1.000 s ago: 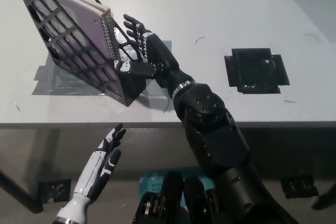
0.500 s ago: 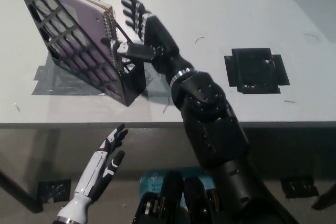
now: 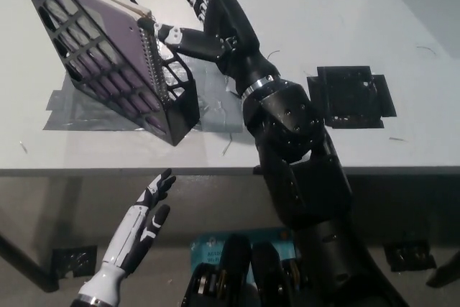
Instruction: A shelf with a book inside it is placed on the center of the desk infront of the robot. The robot uses its right hand to grab the book, take it out and hand it to a person.
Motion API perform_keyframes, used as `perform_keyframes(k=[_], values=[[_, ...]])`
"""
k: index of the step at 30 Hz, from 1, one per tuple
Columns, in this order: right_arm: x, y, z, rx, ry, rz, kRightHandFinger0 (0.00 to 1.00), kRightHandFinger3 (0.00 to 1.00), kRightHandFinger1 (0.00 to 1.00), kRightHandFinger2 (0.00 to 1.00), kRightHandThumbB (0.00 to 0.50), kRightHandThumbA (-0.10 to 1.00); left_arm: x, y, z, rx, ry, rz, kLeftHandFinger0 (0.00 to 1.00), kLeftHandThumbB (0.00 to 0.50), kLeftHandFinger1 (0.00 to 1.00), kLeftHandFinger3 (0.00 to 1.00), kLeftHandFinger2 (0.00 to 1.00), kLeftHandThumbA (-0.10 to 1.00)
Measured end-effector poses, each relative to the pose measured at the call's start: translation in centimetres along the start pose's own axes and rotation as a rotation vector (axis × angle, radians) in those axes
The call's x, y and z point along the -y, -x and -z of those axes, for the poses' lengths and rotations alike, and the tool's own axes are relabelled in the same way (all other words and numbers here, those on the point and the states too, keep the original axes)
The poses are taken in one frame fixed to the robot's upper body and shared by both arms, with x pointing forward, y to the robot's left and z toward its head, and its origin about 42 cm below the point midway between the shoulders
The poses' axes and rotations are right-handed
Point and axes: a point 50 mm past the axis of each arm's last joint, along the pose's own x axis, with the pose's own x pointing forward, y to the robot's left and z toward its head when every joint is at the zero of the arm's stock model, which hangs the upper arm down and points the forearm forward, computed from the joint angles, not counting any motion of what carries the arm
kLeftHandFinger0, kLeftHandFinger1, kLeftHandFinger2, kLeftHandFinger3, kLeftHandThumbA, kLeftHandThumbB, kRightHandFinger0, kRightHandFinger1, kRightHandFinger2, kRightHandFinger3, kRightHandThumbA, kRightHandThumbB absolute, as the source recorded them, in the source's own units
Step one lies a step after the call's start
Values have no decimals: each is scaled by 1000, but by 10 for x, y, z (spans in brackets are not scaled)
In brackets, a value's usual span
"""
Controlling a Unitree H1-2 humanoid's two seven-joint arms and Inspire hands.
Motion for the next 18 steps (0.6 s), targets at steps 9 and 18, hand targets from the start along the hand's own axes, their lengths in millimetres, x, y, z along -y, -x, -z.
perform_keyframes(k=[9, 18], values=[[-18, 10, 20, -52, -11, -44, 1000, 1000, 1000, 1000, 288, 849, -3, -4, -2, 10, -16, 6, 1000, 274, 1000, 1000, 1000, 1000], [-28, 12, 41, -137, -82, -59, 1000, 1000, 1000, 1000, 267, 800, -4, -4, -2, 8, -13, 17, 1000, 266, 1000, 1000, 1000, 990]])
